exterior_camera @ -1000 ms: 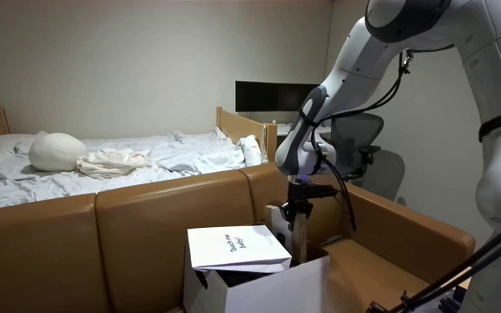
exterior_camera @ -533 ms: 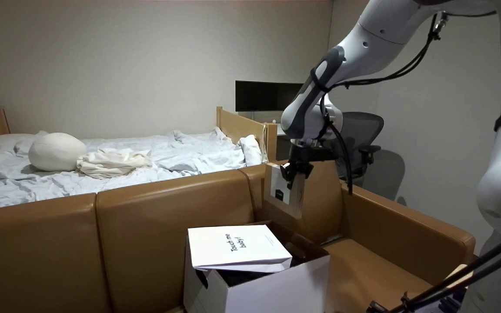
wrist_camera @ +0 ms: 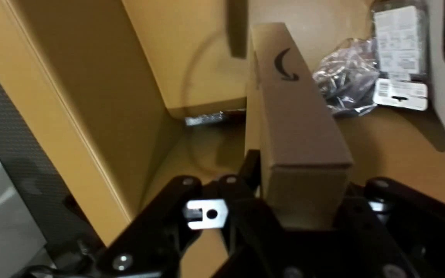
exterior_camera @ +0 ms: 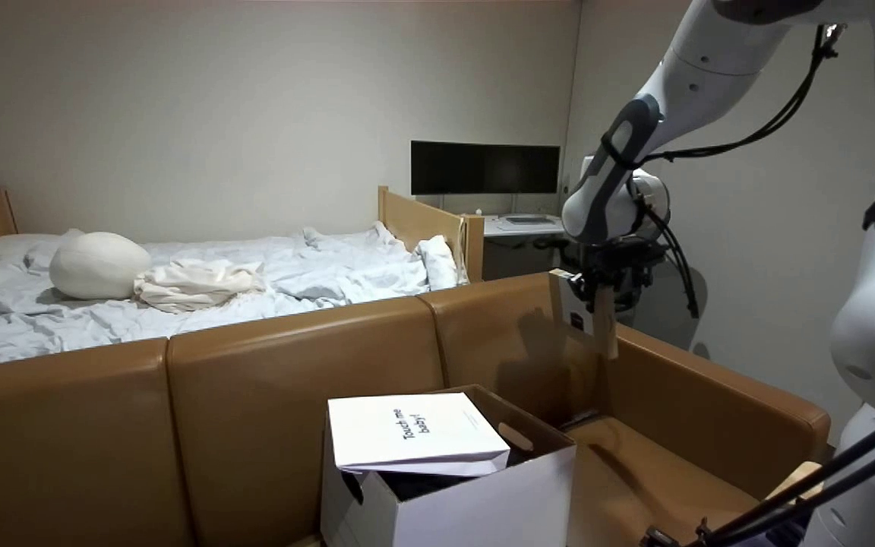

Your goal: Pick up the cloth and two books from the box and put them on the sofa

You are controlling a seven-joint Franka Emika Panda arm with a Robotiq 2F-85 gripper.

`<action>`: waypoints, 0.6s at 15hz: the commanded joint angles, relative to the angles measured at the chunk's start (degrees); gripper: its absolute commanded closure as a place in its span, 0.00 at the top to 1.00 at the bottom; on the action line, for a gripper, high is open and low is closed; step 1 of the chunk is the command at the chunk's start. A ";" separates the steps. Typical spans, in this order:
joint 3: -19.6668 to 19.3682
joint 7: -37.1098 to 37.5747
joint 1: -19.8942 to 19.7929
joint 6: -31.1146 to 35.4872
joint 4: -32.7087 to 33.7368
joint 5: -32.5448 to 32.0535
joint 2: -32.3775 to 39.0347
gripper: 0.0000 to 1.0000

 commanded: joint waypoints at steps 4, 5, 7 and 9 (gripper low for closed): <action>-9.11 9.36 -2.46 2.19 -2.17 -6.15 5.11 0.07; -9.98 10.17 -3.02 4.40 -3.12 -5.56 5.89 0.07; -13.38 13.79 -2.87 10.07 -5.11 -6.32 8.54 0.07; -18.13 17.34 -0.61 16.71 -7.17 -6.94 12.29 0.07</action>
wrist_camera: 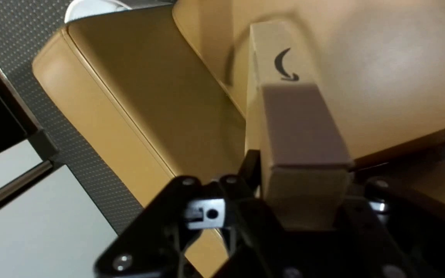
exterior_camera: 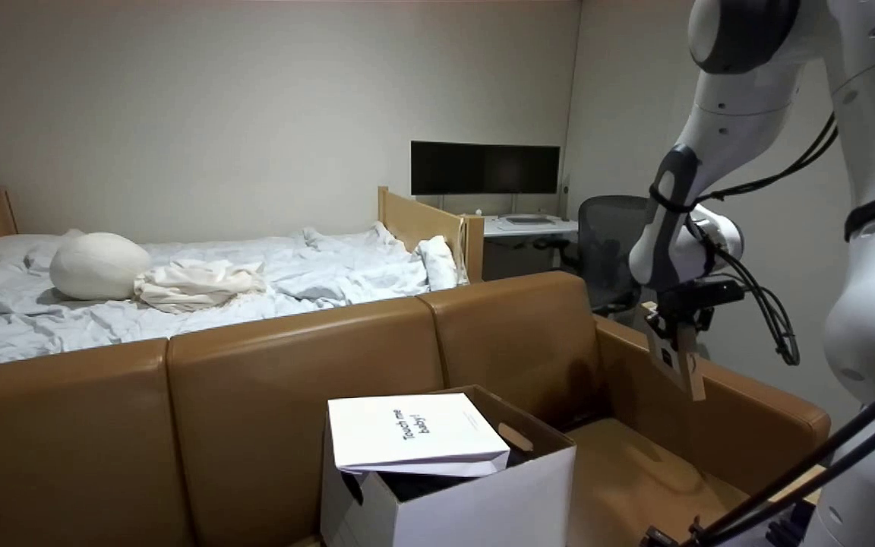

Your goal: Pick up the cloth and two books from the box and put them on the sofa

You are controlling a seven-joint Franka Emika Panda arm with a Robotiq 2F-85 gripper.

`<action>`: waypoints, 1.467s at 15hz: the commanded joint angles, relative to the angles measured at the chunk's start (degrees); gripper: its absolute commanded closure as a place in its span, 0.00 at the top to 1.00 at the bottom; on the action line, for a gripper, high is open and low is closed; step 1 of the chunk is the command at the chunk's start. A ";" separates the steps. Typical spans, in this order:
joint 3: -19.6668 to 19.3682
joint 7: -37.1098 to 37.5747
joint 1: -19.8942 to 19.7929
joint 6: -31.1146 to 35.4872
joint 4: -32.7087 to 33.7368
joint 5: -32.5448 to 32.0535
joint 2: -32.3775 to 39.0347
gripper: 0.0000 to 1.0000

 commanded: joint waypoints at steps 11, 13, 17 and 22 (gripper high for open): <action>-7.35 3.25 11.64 21.62 -6.38 17.15 14.33 0.07; -7.86 3.48 14.07 22.46 -4.80 19.04 15.25 0.07; -9.98 3.85 17.99 22.89 -1.28 22.48 16.78 0.55; -14.33 3.81 22.18 21.03 1.26 24.14 18.70 0.85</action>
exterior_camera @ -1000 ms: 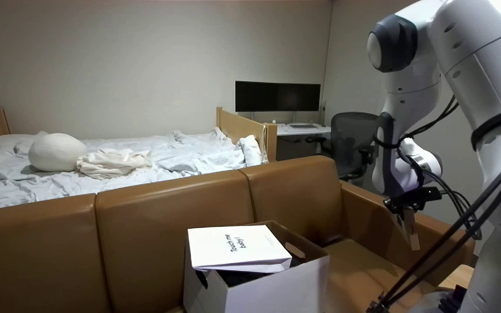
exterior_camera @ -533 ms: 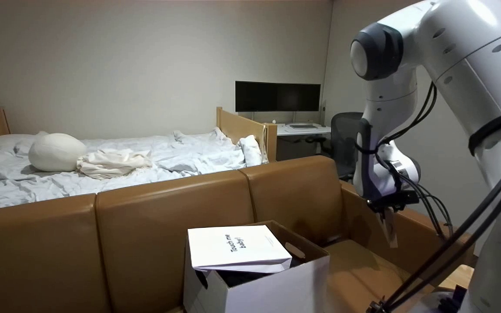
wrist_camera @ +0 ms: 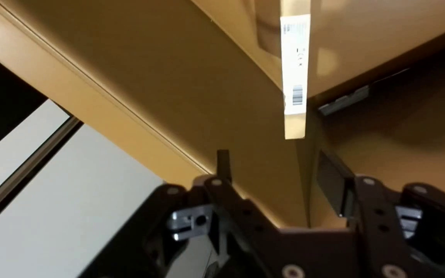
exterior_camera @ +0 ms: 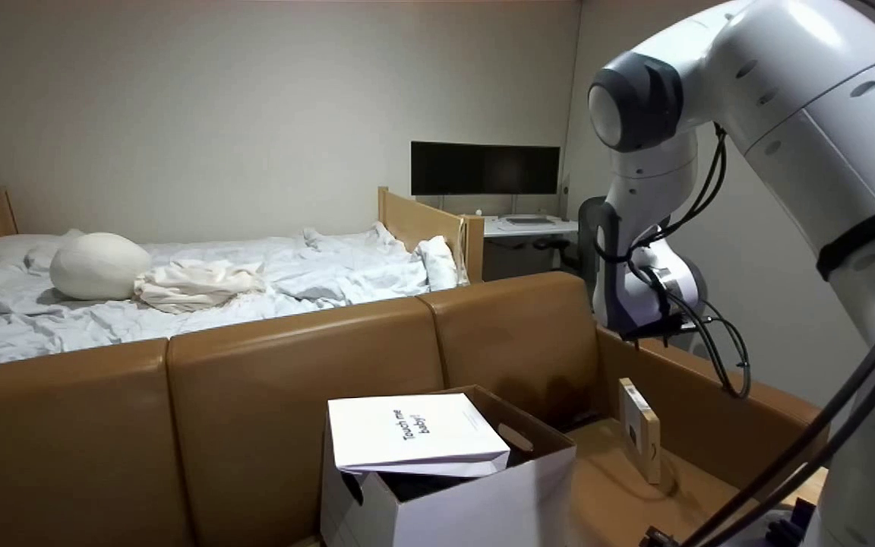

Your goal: Pick up the cloth and two books from the box and put them on the sofa

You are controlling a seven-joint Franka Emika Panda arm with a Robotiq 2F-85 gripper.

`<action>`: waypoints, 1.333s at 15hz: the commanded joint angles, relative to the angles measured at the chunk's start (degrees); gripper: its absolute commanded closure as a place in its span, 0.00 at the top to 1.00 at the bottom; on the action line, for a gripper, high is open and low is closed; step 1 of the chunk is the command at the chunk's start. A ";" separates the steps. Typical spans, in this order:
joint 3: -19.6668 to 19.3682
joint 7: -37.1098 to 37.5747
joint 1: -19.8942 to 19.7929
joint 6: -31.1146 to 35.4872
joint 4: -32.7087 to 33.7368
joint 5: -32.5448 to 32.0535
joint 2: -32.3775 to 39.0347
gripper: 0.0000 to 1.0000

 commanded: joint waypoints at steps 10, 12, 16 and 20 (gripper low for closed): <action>2.56 -7.16 11.56 -13.35 -10.42 -3.73 -22.12 1.00; 3.46 -6.57 15.52 -16.54 -12.82 -3.79 -27.97 1.00; 7.27 -6.49 22.49 -22.31 -15.93 -2.84 -37.78 1.00; 26.61 -7.73 15.30 -26.03 -19.29 -0.57 -43.07 1.00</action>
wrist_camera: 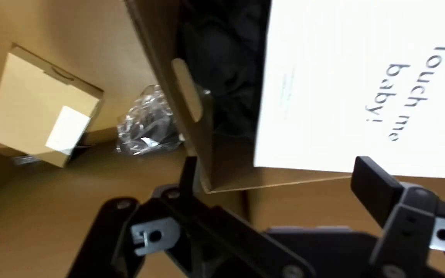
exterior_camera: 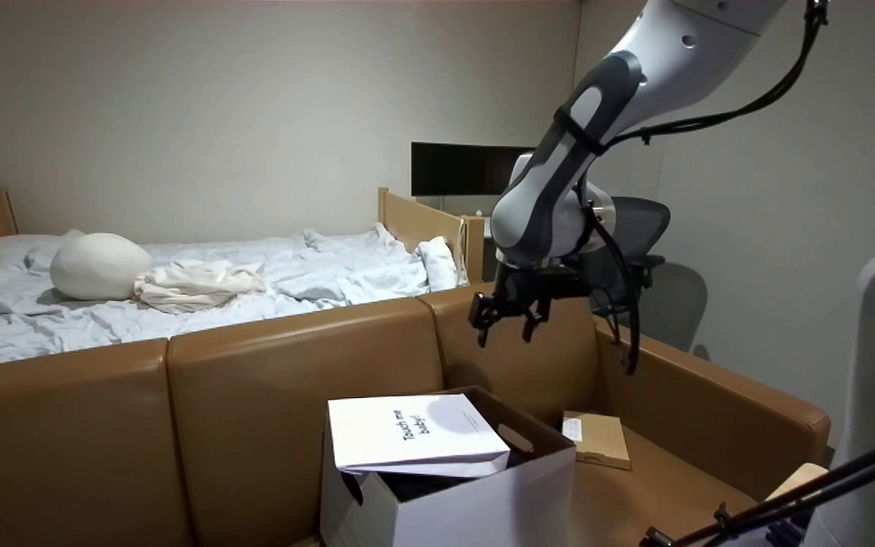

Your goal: Pick up the cloth and two books from the box and put them on the sofa

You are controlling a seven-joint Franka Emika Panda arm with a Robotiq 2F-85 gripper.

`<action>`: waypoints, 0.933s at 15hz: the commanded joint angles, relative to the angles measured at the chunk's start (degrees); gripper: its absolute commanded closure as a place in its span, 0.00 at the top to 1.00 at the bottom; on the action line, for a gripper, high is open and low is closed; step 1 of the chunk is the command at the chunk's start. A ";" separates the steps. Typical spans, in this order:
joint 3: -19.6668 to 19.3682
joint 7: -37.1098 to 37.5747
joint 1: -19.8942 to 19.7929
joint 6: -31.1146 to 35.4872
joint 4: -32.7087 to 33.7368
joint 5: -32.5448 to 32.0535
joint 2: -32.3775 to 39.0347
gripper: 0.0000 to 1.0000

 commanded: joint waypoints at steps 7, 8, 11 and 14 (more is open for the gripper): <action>32.63 1.52 -8.66 0.84 -7.10 -8.51 -0.88 1.00; 33.37 4.43 -8.59 2.06 -7.01 -14.41 -0.49 1.00; 29.27 10.43 -3.21 4.21 -5.28 -29.03 -0.15 1.00; 25.87 19.10 0.72 6.41 -1.53 -43.85 -0.11 1.00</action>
